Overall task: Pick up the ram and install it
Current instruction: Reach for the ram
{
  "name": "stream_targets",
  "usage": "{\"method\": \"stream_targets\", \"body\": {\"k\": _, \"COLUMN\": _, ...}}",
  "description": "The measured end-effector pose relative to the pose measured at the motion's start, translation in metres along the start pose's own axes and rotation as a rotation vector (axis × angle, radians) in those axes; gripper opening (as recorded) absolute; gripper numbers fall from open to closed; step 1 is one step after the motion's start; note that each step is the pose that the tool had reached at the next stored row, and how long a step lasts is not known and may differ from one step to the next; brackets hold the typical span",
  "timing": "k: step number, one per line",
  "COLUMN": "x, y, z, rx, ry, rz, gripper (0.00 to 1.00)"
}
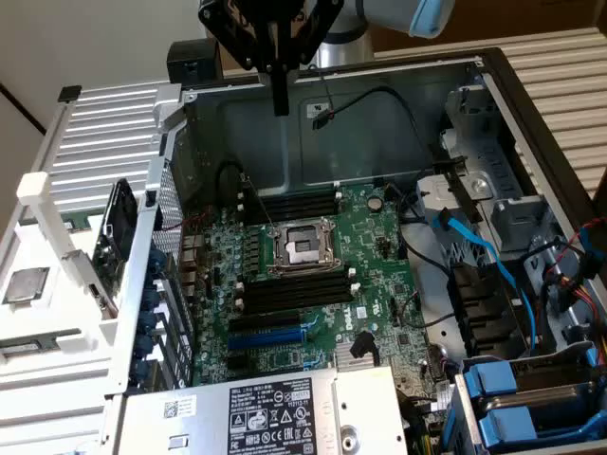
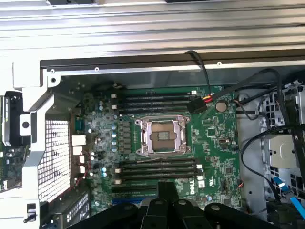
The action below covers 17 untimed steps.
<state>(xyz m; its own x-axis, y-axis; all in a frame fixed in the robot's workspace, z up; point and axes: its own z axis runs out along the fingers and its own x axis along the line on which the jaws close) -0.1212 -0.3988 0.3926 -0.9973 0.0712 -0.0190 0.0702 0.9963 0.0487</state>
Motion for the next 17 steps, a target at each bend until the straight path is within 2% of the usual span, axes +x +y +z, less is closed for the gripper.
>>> {"method": "stream_targets", "body": {"k": 14, "x": 0.0, "y": 0.0, "z": 0.0, "rx": 0.0, "ry": 0.0, "rz": 0.0, "gripper": 0.1}}
{"method": "stream_targets", "body": {"k": 17, "x": 0.007, "y": 0.0001, "z": -0.0124, "rx": 0.0008, "ry": -0.0001, "rz": 0.0, "gripper": 0.1}}
